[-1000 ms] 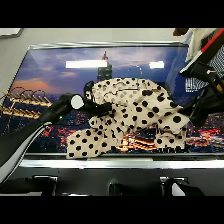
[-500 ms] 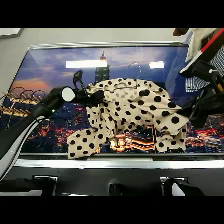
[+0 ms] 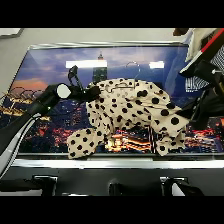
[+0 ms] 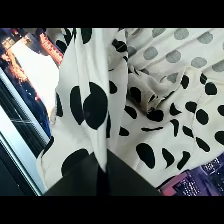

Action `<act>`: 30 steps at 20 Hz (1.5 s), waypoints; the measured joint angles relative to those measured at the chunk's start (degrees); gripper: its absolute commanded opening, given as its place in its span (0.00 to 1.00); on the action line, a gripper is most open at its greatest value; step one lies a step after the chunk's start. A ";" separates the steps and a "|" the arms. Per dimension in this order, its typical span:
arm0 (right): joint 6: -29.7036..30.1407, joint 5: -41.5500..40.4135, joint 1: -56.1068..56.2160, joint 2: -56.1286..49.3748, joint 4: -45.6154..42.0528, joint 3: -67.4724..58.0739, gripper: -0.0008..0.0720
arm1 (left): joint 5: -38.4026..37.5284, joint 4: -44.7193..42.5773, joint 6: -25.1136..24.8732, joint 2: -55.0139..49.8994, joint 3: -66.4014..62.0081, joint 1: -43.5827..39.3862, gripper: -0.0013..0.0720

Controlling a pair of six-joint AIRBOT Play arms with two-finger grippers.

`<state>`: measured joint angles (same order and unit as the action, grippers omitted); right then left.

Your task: Fold the clothes and pants, and hang the long-sleeved shirts on hangers.

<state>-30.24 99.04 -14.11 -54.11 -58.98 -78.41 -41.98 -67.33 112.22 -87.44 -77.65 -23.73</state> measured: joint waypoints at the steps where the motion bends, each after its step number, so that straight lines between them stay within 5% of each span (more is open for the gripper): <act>1: -0.33 0.00 0.00 0.24 0.04 0.00 0.03 | 0.39 -0.04 -0.04 0.00 -0.07 0.33 0.04; 16: -0.26 -1.36 2.86 -1.09 1.16 3.91 0.03 | 6.75 -1.03 -6.36 -0.04 -10.43 1.07 0.04; 21: -0.46 -8.92 9.73 -4.39 0.92 4.48 0.02 | 6.10 -0.09 -8.92 -0.04 -15.17 -0.33 0.04; 30: -9.57 -23.87 14.80 -5.38 0.37 4.57 0.03 | 0.57 2.43 -9.38 0.22 -17.73 -5.79 0.04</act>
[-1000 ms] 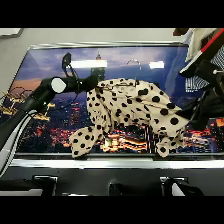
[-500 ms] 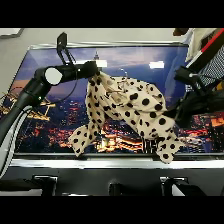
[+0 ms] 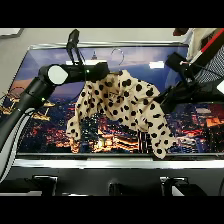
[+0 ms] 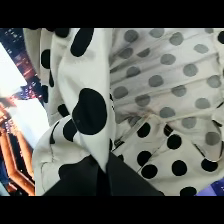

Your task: Fold the clothes and pants, and hang the long-sleeved shirts on hangers.

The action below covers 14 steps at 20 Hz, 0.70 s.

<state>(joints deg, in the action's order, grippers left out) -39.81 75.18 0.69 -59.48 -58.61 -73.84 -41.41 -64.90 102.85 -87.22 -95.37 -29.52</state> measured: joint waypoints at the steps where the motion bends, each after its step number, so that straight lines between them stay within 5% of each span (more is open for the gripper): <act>1: -0.68 -0.81 0.07 0.39 -0.13 -0.02 0.03 | -0.13 0.02 -0.04 0.02 -0.04 -0.61 0.14; 3: -1.92 -2.14 0.22 1.31 0.13 -0.04 0.03 | -0.52 0.46 -0.48 0.20 -0.09 -1.20 0.64; 14: -13.49 -8.35 0.28 9.33 -2.51 -0.22 0.03 | -0.79 -1.27 -2.19 10.54 -0.15 10.03 0.66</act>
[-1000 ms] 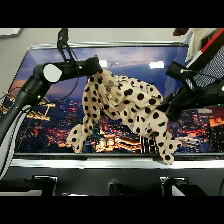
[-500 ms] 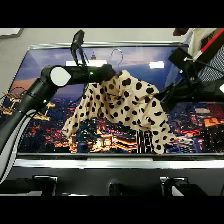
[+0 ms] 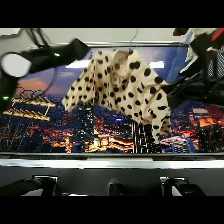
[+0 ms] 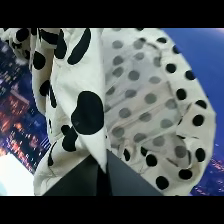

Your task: Fold the clothes and pants, and hang the long-sleeved shirts on hangers.

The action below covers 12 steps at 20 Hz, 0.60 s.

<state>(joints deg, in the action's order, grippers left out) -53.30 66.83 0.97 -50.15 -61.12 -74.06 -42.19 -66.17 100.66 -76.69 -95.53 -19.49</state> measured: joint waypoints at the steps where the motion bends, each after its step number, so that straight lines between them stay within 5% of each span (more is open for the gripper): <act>1: -1.31 -0.94 0.00 0.92 -0.96 -0.24 0.03 | -1.20 -0.57 -0.02 1.20 0.00 1.38 0.66; 7: -14.25 -2.80 0.00 7.37 -12.87 -4.94 0.03 | -11.67 -4.61 0.57 5.16 0.00 5.77 0.66; 12: -23.52 4.04 0.00 12.20 -23.04 -12.61 0.03 | -15.87 -7.54 2.40 5.79 0.11 6.45 0.65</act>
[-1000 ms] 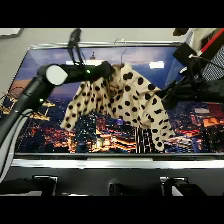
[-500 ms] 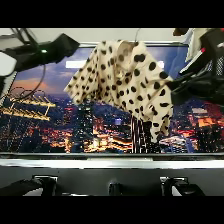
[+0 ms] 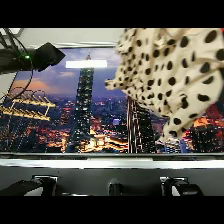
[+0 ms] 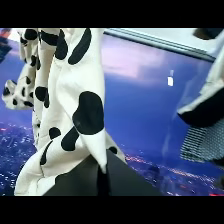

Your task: Fold the clothes and pants, and hang the long-sleeved shirts on hangers.

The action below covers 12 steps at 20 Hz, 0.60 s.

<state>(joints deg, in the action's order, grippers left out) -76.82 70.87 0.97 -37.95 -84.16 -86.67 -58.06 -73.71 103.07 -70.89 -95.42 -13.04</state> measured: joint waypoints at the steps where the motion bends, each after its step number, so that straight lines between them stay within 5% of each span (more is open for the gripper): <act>1: -1.49 2.36 0.00 0.94 -1.53 -1.70 0.03 | -0.33 -0.39 0.24 0.02 0.00 0.09 0.65; 12: -9.97 21.99 -0.09 9.07 -18.01 -14.36 0.03 | -4.00 -1.38 0.70 -0.17 0.17 0.17 0.64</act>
<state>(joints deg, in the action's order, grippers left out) -86.78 92.86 0.89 -28.88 -102.17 -101.03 -62.06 -75.09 103.77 -71.07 -95.24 -12.86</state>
